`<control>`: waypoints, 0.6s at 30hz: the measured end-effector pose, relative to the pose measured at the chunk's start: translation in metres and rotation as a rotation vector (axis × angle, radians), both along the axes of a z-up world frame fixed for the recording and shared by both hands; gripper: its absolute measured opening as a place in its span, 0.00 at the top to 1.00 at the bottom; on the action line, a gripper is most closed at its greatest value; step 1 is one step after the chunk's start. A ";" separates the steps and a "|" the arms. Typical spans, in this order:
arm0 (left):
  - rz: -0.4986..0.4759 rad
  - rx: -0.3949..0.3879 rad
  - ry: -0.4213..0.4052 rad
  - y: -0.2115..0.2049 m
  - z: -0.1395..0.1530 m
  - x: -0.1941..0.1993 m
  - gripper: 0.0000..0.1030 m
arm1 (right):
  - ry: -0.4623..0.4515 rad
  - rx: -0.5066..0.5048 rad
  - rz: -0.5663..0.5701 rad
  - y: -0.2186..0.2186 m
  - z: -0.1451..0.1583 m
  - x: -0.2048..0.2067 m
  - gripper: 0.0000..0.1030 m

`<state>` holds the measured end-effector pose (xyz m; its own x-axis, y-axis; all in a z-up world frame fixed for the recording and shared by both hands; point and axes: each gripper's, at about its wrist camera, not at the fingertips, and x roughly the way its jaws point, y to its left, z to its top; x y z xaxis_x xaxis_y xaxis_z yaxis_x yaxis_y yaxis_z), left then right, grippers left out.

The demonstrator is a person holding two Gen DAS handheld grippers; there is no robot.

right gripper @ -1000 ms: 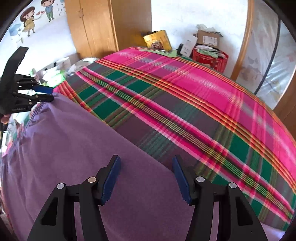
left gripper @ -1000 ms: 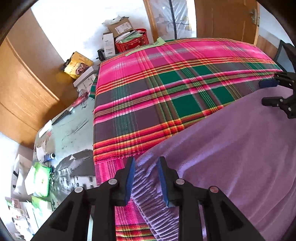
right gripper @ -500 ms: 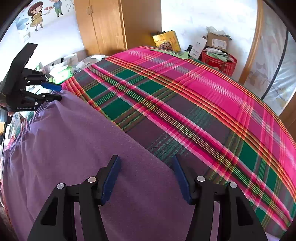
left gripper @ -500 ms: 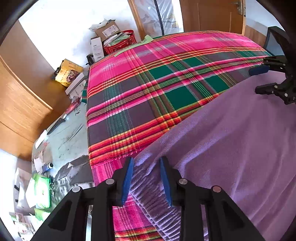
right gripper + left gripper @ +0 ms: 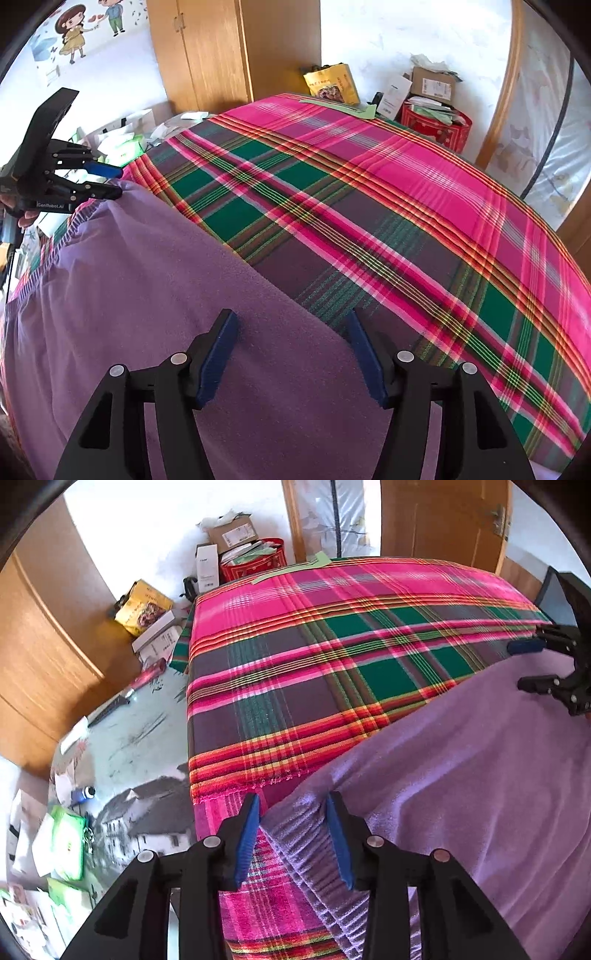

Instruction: Fold clothes

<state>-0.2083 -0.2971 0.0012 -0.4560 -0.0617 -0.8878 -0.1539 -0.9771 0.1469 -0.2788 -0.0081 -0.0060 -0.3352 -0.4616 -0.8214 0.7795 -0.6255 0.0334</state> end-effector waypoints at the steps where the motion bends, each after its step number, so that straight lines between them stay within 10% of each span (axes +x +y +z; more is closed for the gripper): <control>1: 0.001 0.004 -0.002 0.000 0.000 0.000 0.63 | 0.002 0.002 0.002 0.000 0.000 0.000 0.37; 10: 0.022 0.048 -0.014 -0.004 0.001 0.000 0.70 | 0.006 0.012 -0.005 -0.003 0.001 0.004 0.43; 18: 0.026 0.008 0.010 0.005 0.001 0.004 0.77 | 0.005 0.009 0.031 -0.009 0.003 0.013 0.76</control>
